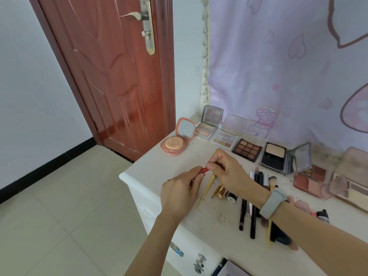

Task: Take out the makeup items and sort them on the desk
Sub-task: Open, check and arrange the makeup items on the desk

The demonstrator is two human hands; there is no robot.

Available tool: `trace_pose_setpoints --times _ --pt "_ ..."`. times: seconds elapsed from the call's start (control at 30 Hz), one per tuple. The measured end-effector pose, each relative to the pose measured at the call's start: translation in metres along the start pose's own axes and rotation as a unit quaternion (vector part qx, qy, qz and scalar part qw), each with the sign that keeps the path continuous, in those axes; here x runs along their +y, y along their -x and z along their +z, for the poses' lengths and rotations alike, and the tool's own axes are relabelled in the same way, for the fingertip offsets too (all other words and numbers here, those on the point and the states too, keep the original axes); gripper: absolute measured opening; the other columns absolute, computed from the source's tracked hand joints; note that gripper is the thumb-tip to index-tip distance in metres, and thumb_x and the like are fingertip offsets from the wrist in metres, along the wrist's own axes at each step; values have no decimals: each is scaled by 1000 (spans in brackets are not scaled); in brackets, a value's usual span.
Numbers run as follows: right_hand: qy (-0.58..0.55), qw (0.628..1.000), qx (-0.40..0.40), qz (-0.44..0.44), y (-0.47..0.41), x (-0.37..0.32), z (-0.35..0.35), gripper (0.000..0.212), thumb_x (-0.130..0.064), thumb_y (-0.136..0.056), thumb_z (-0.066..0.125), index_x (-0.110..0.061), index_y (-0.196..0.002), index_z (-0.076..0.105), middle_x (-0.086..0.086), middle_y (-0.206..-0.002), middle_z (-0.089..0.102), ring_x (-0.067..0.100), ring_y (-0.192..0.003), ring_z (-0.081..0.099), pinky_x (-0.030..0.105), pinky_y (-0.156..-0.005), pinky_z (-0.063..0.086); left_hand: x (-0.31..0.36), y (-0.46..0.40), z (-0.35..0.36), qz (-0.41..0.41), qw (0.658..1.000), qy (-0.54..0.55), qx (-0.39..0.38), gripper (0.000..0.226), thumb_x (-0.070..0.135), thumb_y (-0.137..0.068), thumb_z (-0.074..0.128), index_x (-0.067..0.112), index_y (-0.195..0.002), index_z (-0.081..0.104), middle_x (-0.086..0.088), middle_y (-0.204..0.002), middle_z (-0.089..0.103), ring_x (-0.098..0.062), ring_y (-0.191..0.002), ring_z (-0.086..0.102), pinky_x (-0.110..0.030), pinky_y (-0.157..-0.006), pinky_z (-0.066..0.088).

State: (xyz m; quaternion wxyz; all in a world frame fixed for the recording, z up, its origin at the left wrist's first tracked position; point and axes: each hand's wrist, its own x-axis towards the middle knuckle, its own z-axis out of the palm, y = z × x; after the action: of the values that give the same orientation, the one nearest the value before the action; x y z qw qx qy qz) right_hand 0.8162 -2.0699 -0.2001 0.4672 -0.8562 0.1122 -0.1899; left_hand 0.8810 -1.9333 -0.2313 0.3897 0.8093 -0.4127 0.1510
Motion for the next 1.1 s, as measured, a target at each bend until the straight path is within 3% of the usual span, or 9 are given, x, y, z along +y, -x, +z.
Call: trace_pose_setpoints --times 0.1,0.17,0.27,0.4,0.53,0.67,0.77,0.87,1.1 --pt "3 1000 -20 -2 0 -1 -6 18 -12 -91 53 -21 -76 48 -2 -64 52 0 -52 42 11 -54 36 1 -1 0 -8 1000 -2 7 21 35 -84 56 30 -98 71 11 -50 54 -5 -43 45 -15 -42 34" --pt "16 1000 -14 3 -3 -2 -14 16 -13 -90 54 -23 -79 50 -1 -71 58 3 -59 48 14 -59 40 0 -1 1 -42 999 -1 -15 29 37 -87 54 27 -112 65 11 -54 53 -4 -49 47 -18 -49 39" --pt "-35 996 75 23 -9 -4 -33 18 -6 -90 53 -22 -81 53 0 -73 57 7 -63 50 12 -61 41 -3 -2 4 -89 994 6 -65 37 30 -88 50 20 -124 52 12 -69 55 -8 -63 50 -22 -59 38" --pt "-94 983 145 65 -11 2 -53 16 0 -90 49 -14 -86 55 3 -66 52 3 -54 47 10 -52 38 -9 -15 5 -140 987 41 -67 29 9 -91 45 10 -119 47 -10 -97 63 -26 -85 58 -35 -72 47" --pt "40 992 75 97 -5 17 -52 20 -9 -90 53 -13 -108 60 -3 -85 64 2 -75 56 13 -72 41 -15 -31 6 -147 988 15 -50 27 6 -91 50 6 -115 60 -14 -112 55 -31 -88 58 -36 -78 48" --pt "170 983 26 69 -9 25 -38 20 -17 -90 54 -19 -107 65 -13 -95 58 0 -85 51 4 -69 34 -18 -42 14 -150 984 -54 -75 30 20 -89 58 13 -118 60 -7 -108 64 -25 -98 56 -36 -89 42" --pt "235 972 2 11 -17 26 -25 18 -18 -91 52 -19 -104 64 -11 -97 51 5 -91 46 18 -80 34 -22 -47 15 -158 982 -45 -95 31 25 -88 60 13 -116 62 -5 -111 64 -23 -104 53 -37 -93 41" --pt "265 962 -50 -34 -28 26 -16 17 -18 -91 51 -19 -103 64 -10 -95 45 8 -92 43 22 -78 34 -29 -41 11 -152 983 -45 -98 35 26 -88 58 14 -120 60 -4 -118 59 -22 -109 50 -36 -96 36" --pt "332 927 -152 -81 -44 18 -8 27 -14 -92 48 -20 -113 63 -1 -102 57 16 -98 42 23 -81 35 -34 -19 7 -128 987 -48 -79 28 21 -91 52 24 -116 64 1 -108 59 -18 -101 47 -23 -82 23"
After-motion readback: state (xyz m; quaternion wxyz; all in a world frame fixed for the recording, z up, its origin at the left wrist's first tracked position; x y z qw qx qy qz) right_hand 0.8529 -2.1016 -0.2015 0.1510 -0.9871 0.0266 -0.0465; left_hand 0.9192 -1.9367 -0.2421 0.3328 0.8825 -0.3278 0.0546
